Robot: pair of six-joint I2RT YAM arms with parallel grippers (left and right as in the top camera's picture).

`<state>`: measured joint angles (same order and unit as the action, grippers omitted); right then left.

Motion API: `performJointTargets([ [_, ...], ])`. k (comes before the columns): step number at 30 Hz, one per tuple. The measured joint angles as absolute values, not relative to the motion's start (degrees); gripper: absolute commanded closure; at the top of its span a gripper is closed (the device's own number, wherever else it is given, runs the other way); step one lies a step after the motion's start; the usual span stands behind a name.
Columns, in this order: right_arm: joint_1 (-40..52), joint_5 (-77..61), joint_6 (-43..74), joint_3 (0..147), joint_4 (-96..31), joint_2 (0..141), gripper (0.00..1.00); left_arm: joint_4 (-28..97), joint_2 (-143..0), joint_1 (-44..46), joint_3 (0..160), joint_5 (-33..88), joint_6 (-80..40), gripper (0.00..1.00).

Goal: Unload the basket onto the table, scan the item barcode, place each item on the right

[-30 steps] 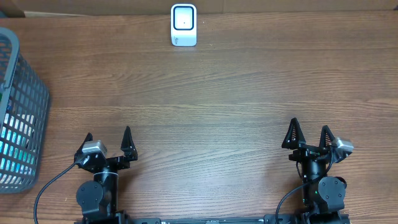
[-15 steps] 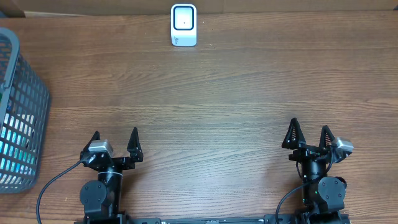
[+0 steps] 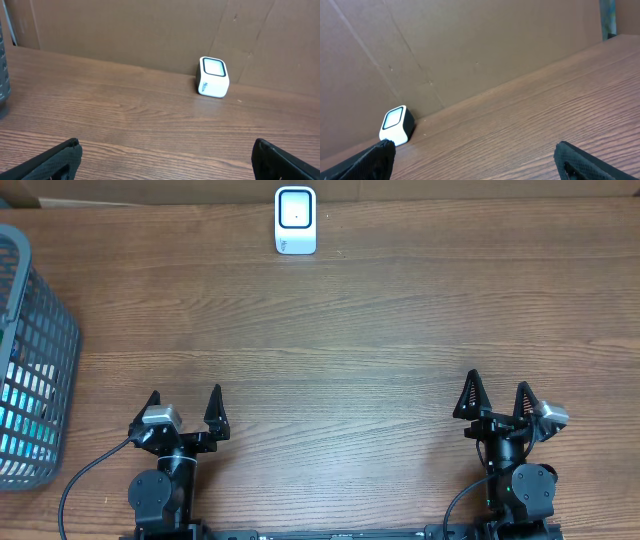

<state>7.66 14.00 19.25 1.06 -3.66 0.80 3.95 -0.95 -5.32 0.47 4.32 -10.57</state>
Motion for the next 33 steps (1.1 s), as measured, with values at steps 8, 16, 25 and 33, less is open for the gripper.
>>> performJointTargets([
  [8,7.66,13.98,19.25,1.06,-3.66,0.8,0.0,3.95,-0.95,-5.32,0.47,4.29,-10.57,0.0],
  [16,7.66,13.98,19.27,1.06,-3.64,0.78,0.0,3.95,-0.95,-5.32,0.47,4.32,-10.57,0.0],
  [25,7.66,13.98,19.25,1.06,-3.66,0.8,0.0,3.95,-0.95,-5.32,0.47,4.29,-10.57,0.0],
  [33,7.66,14.0,19.25,1.06,-3.64,0.78,0.0,3.95,-0.95,-5.32,0.47,4.29,-10.57,0.0],
])
